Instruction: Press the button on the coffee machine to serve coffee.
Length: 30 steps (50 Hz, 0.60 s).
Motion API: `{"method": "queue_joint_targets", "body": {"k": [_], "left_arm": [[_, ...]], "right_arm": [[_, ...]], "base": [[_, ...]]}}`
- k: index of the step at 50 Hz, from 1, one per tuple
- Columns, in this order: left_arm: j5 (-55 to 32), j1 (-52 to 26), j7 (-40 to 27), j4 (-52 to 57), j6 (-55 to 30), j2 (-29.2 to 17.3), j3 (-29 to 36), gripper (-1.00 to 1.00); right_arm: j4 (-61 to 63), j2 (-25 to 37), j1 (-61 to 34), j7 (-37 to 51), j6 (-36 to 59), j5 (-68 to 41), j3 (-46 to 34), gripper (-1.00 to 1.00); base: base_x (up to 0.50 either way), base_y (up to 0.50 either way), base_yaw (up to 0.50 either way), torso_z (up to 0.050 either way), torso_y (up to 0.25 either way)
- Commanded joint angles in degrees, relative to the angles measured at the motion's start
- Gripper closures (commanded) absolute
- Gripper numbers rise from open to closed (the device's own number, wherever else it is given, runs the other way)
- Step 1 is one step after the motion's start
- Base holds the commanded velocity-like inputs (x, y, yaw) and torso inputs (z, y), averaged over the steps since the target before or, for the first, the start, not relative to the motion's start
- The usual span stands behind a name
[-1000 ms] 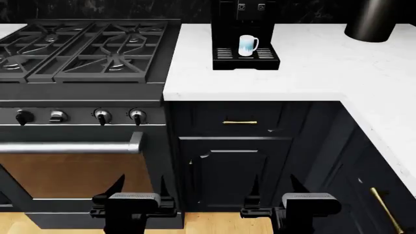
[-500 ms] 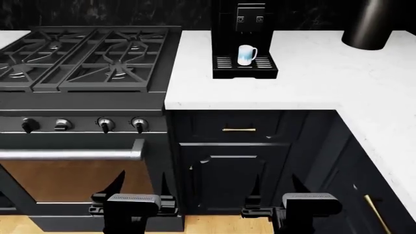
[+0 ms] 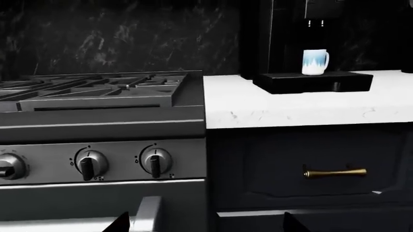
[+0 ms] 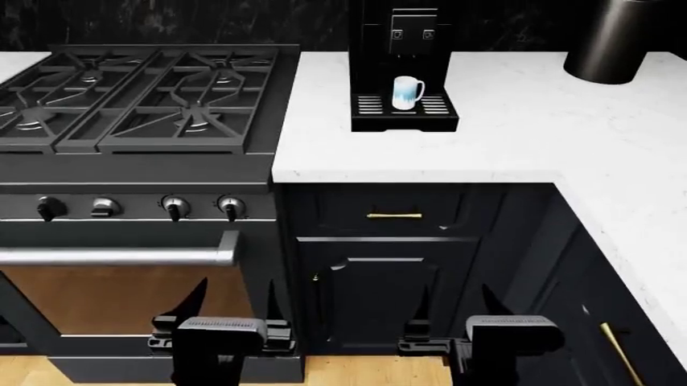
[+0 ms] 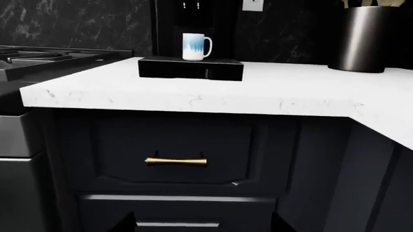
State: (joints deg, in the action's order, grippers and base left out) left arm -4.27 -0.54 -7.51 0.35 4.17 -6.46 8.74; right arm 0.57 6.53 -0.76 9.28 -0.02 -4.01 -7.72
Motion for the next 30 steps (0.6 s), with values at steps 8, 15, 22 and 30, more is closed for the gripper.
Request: {"method": "queue_joint_targets", "body": {"k": [8,15,22,30], "left_arm": [[4.41,0.92,4.05,1.16,-1.75,4.20,-5.22,-1.00],[4.54,0.62,2.49,1.11,-1.86,3.57,-3.87,-1.00],[2.69,0.50,1.72,3.46,-6.07,3.21,-3.53,-1.00],[4.74,-0.08,0.56,21.17,-23.49,1.96,0.10,-1.00]], "right_arm": [[0.33,-4.26,0.90,-4.67,0.74,4.84,4.90,-1.00],[0.79,-3.38,0.92,-3.62,0.87,3.91,4.31,-1.00],[3.50,-2.65,1.12,-2.75,2.22,3.72,3.48,-1.00],[19.86,-1.04,0.02,-1.65,15.67,4.29,3.57,-1.00]], "base": [[0.00,0.00,0.00,0.000,0.000],[0.00,0.00,0.00,0.000,0.000],[0.00,0.00,0.00,0.000,0.000],[0.00,0.00,0.00,0.000,0.000]]}}
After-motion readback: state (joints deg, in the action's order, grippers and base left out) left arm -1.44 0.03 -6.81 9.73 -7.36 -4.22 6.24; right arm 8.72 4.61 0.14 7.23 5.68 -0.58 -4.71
